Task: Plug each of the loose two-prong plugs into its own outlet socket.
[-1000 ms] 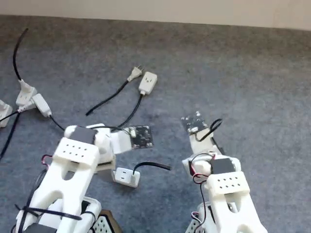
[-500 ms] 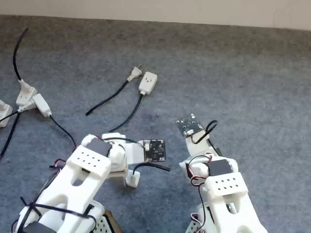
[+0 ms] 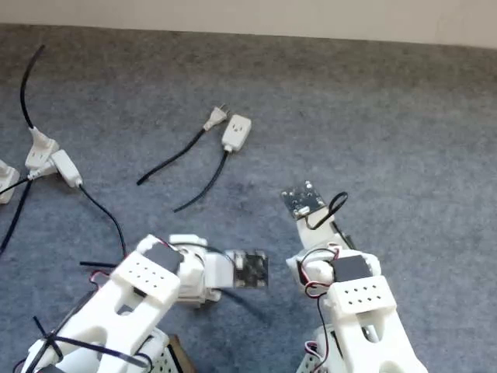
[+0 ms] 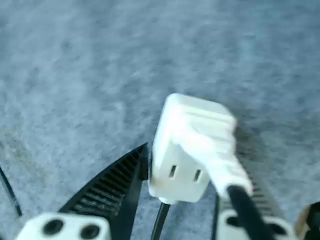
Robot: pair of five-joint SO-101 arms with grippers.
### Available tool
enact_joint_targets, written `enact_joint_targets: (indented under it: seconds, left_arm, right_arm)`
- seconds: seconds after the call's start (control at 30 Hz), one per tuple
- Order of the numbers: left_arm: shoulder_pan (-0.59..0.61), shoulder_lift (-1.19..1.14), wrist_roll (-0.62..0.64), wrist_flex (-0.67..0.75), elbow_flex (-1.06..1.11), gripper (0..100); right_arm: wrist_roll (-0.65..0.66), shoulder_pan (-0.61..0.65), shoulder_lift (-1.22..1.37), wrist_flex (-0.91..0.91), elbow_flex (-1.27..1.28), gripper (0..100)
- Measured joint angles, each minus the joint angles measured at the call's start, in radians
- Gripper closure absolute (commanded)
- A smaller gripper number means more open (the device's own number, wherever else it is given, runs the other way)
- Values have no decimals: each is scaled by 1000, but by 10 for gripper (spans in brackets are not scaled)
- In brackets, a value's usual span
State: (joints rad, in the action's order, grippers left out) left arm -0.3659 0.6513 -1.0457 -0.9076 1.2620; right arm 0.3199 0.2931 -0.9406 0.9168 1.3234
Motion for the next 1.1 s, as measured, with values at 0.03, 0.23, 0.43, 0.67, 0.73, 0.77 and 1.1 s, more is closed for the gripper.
enact_joint_targets:
  seconds: [0.03,0.23,0.43,0.67,0.73,0.77,1.1]
  left_arm:
    - [-2,0,0,-25,-11,992]
    - [9,-2,-2,-258,-150,992]
    - [51,-3,2,-502,-385,993]
    - [535,-100,64,-514,-753,993]
    - [697,-207,69,-468,-842,993]
    - [775,-270,71,-448,-890,993]
    - [1148,-1043,72,-416,-1404,994]
  right_arm:
    - [0,0,0,-3,2,666]
    - [0,0,0,-8,3,666]
    - [0,0,0,-8,3,666]
    - [0,0,0,-8,3,666]
    - [0,0,0,-8,3,666]
    - [0,0,0,-8,3,666]
    - [0,14,0,-8,26,666]
